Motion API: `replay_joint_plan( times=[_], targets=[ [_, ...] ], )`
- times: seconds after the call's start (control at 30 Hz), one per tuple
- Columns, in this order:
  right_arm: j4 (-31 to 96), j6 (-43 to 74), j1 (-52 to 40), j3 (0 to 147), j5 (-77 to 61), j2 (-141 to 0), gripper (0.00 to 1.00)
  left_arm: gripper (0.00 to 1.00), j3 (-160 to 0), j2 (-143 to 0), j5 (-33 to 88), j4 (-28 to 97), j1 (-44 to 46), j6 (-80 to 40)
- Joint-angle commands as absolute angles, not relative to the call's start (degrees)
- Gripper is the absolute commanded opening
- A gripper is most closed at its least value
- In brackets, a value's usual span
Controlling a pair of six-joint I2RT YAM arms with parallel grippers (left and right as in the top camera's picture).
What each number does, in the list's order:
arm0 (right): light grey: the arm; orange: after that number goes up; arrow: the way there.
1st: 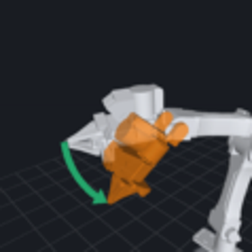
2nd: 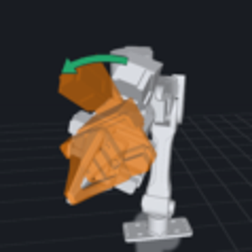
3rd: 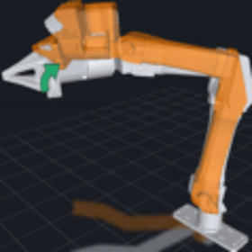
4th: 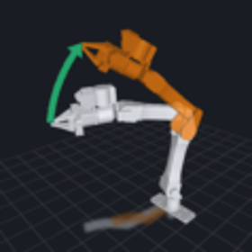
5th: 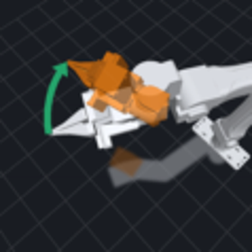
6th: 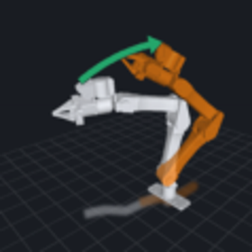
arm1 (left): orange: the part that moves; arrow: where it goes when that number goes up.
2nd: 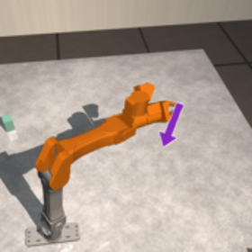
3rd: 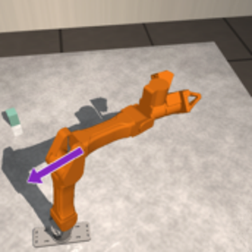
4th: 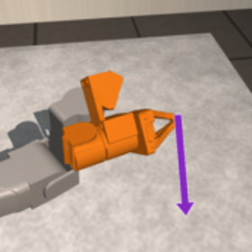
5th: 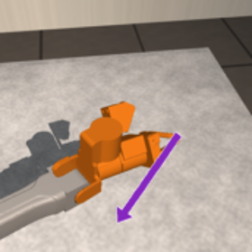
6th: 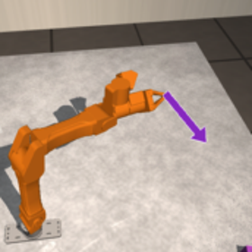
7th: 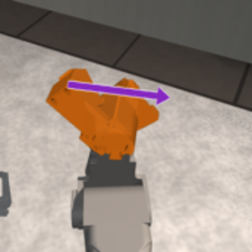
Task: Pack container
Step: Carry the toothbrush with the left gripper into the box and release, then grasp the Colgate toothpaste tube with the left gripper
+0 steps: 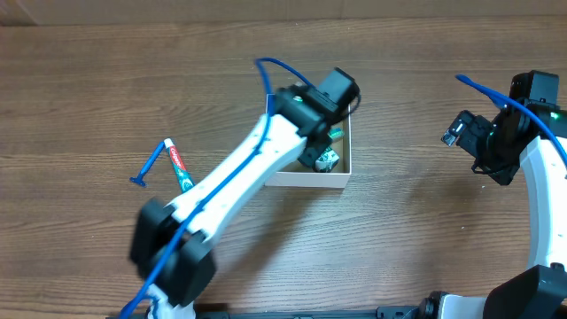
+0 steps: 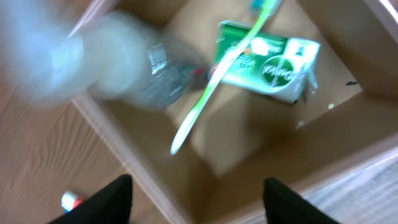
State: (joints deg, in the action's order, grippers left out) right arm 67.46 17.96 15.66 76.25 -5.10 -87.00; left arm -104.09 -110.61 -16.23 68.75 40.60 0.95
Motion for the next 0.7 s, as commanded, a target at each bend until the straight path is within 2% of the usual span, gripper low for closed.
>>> replay_joint_plan(
  times=[0.0, 0.07, 0.13, 0.3, 0.43, 0.67],
  targets=[
    [67.11, 17.69, 15.51, 76.34, -4.82, -86.70, 1.00, 0.75, -107.90, -98.35, -19.46, 71.37, 32.80, -16.62],
    [67.11, 17.69, 15.51, 76.34, -4.82, -86.70, 1.00, 0.81, -107.90, -95.98, -19.03, 74.70, 24.62, -24.08],
    [67.11, 17.72, 15.51, 76.34, -4.82, -86.70, 1.00, 0.83, -107.55, -96.05, -15.46, 76.79, 17.39, -25.98],
    [67.11, 17.72, 15.51, 76.34, -4.82, -86.70, 1.00, 0.84, -99.68, -99.70, -4.14, 75.42, 0.60, -28.99],
    [67.11, 17.74, 15.51, 76.34, -4.84, -86.70, 1.00, 0.84, -91.24, -104.05, -2.72, 69.63, -3.05, -28.45],
    [67.09, 17.72, 15.51, 76.34, -4.82, -86.70, 1.00, 0.87, -81.82, -113.65, 0.12, 61.30, -3.20, -26.57]
  ],
)
